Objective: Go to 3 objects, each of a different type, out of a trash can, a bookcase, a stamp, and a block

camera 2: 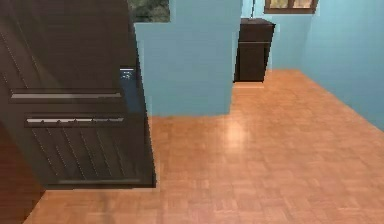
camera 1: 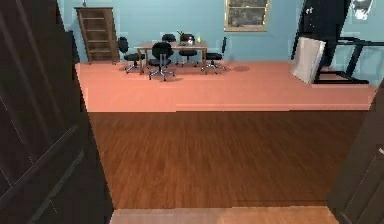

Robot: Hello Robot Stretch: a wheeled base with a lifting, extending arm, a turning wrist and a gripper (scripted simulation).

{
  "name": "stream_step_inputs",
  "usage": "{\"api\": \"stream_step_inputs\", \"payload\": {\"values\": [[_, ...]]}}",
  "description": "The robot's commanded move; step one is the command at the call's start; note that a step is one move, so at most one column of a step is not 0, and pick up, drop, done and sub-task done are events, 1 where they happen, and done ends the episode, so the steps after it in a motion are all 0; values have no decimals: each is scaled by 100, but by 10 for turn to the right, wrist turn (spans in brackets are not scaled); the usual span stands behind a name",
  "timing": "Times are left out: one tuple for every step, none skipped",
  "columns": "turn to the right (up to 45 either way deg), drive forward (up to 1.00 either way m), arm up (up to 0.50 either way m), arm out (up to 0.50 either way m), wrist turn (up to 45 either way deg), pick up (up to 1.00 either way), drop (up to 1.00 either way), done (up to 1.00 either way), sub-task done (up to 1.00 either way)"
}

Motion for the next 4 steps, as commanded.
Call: {"api": "stream_step_inputs", "payload": {"values": [[0,100,0,0,0,0,0,0,0],[-30,0,0,0,0,0,0,0,0],[0,50,0,0,0,0,0,0,0],[-300,0,0,0,0,0,0,0,0]]}}
